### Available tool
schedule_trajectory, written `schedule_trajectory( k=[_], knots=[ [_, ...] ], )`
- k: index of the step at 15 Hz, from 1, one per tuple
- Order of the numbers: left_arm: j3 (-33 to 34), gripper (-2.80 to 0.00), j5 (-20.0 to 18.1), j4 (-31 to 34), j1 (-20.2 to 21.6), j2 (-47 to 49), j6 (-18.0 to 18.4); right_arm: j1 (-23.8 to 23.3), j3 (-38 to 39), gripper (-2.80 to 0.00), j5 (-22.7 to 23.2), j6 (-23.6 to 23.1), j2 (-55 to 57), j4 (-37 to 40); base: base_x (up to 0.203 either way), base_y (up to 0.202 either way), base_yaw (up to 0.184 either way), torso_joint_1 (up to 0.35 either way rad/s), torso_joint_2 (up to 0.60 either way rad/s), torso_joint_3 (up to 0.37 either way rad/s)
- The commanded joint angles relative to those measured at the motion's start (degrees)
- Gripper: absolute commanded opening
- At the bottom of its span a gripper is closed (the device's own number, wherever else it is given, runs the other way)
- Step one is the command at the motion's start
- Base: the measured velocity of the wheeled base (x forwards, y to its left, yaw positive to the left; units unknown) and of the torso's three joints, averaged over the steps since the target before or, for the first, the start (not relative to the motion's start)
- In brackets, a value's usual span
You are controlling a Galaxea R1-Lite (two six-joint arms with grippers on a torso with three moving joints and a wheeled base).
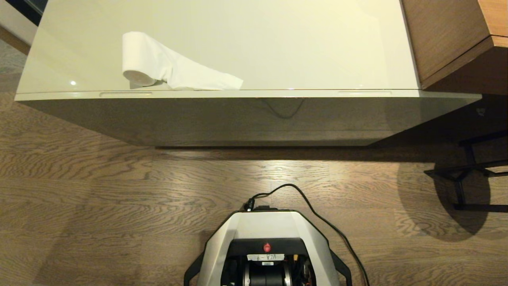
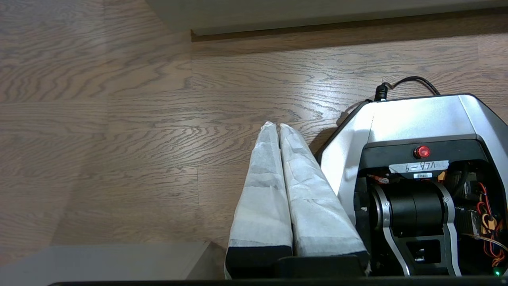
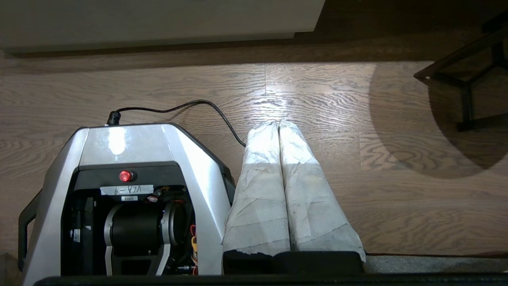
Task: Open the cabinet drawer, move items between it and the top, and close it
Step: Open the drawer
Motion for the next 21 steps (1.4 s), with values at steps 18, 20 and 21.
schedule_trajectory(
  k=[18, 20, 21],
  knots=[
    [-1.17, -2.80, 0.06, 0.64, 0.02, 0.09, 0.90, 0.00, -0.63, -2.80, 0.03, -2.00, 0.06, 0.50, 0.000, 0.000, 0.000, 0.000, 0.00, 0.000],
    [-7.44, -2.80, -0.69, 2.82, 0.02, 1.16, 0.79, 0.00, -8.63, -2.80, 0.81, -2.46, 0.06, 6.45, 0.000, 0.000, 0.000, 0.000, 0.00, 0.000],
    [-10.49, -2.80, -1.24, 5.18, 0.02, 2.16, 0.48, 0.00, -15.65, -2.80, 1.51, -2.46, 0.06, 13.42, 0.000, 0.000, 0.000, 0.000, 0.00, 0.000]
  ],
)
